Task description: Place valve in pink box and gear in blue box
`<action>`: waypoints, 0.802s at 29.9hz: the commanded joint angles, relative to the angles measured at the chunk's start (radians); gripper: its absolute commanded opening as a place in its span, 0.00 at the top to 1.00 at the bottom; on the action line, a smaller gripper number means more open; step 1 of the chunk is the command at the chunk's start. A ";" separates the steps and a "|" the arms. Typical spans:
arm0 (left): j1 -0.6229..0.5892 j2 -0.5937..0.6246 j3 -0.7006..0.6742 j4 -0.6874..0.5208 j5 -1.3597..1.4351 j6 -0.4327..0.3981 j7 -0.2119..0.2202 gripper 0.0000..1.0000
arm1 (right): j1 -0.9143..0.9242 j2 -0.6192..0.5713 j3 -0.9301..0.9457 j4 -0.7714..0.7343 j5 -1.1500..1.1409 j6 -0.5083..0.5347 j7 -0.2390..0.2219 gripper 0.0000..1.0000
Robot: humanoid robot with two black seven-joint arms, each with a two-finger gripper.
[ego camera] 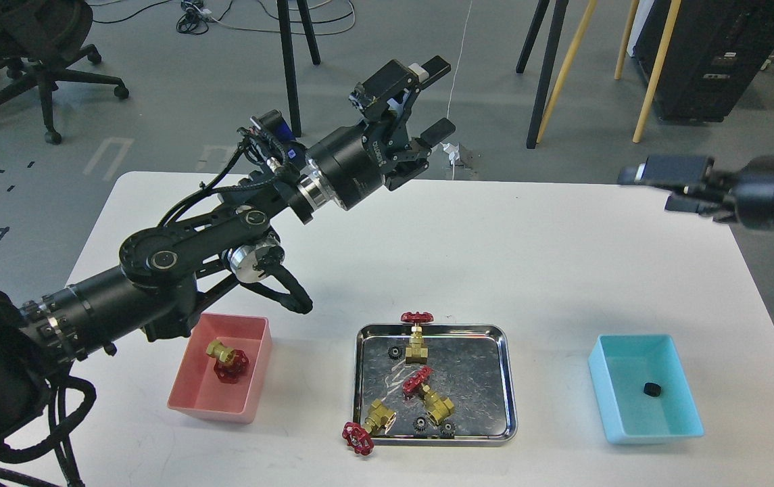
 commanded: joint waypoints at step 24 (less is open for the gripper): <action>0.179 0.231 -0.304 0.145 -0.319 -0.283 0.000 0.01 | -0.188 0.579 0.196 -0.723 0.943 0.000 0.024 0.00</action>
